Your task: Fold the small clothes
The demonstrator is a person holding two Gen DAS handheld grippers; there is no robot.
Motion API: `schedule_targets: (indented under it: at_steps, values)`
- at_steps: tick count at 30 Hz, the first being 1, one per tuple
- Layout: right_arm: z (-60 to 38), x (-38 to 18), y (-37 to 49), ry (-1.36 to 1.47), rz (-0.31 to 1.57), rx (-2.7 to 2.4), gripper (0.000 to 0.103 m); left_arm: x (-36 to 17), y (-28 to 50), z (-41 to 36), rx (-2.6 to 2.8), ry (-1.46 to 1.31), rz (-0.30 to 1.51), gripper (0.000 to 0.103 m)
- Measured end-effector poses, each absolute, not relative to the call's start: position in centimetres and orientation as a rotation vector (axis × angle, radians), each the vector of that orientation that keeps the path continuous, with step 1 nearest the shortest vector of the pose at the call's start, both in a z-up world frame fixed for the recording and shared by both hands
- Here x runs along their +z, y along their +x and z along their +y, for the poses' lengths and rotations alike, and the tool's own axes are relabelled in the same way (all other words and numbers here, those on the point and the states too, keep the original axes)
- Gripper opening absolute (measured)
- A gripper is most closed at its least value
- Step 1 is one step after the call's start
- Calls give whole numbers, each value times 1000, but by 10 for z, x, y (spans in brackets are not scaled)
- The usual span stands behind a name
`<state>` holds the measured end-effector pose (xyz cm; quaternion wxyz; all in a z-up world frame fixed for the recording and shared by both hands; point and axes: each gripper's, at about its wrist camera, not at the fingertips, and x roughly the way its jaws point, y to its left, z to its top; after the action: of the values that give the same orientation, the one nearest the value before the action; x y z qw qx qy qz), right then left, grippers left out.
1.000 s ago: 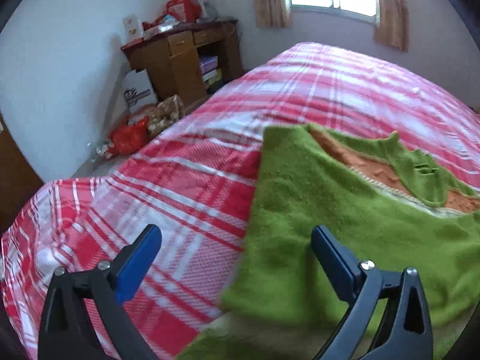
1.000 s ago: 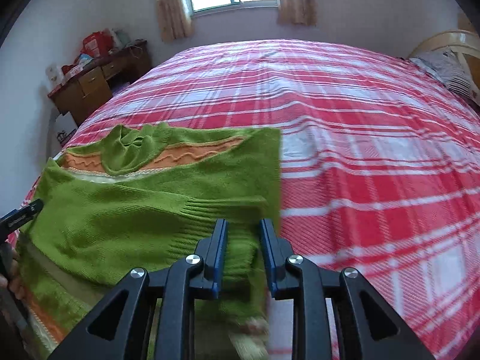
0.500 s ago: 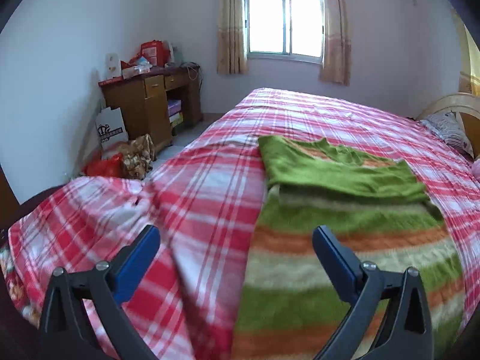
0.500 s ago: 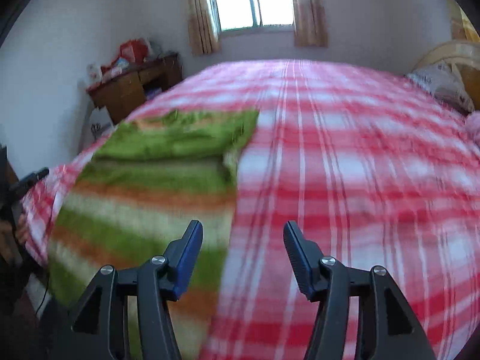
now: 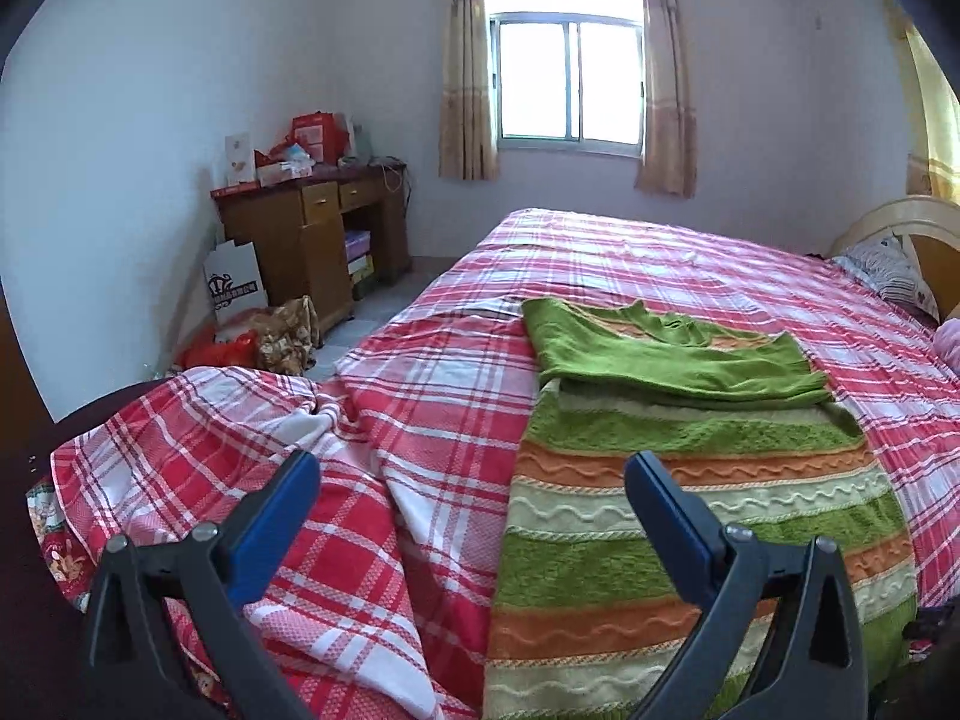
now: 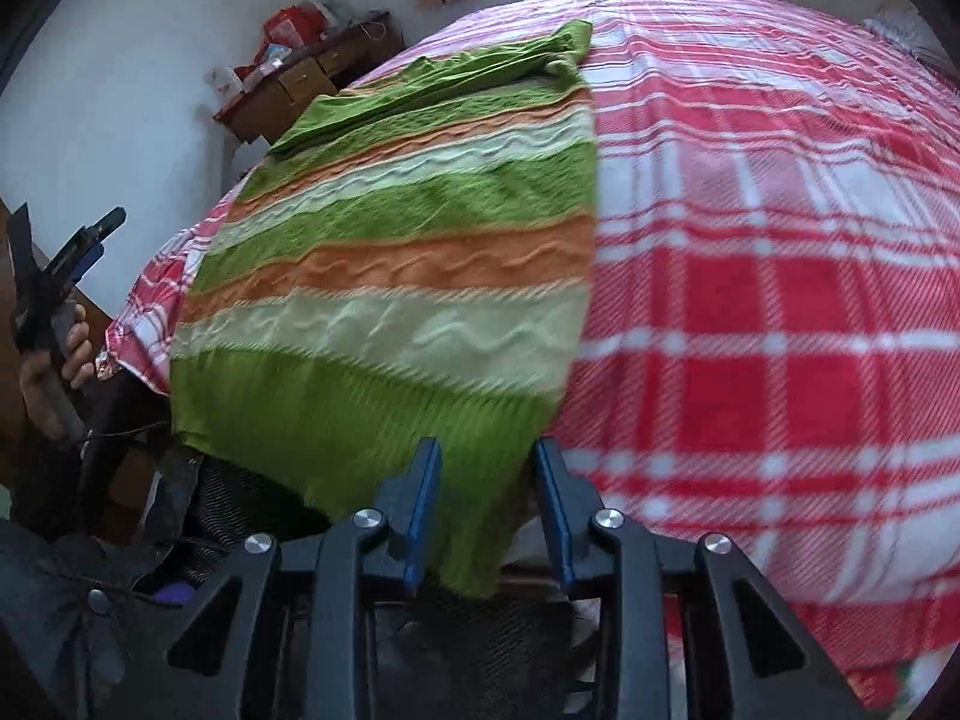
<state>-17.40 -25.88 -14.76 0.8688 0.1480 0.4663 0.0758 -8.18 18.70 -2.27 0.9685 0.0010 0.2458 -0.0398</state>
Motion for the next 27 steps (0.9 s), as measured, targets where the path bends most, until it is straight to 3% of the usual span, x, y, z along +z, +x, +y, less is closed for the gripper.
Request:
schedule_targets:
  at_steps: [10, 12, 18, 27]
  values:
    - [-246, -167, -170, 447, 1070, 249, 31, -23, -86, 201, -84, -53, 501, 103]
    - [-254, -168, -170, 497, 1074, 259, 5, -24, -86, 203, -83, -53, 498, 103]
    - [-251, -134, -163, 519, 1098, 402, 5, -23, -80, 207, -78, -51, 496, 103]
    - [-283, -66, -68, 686, 869, 466, 5, -15, -59, 221, -56, -53, 503, 103]
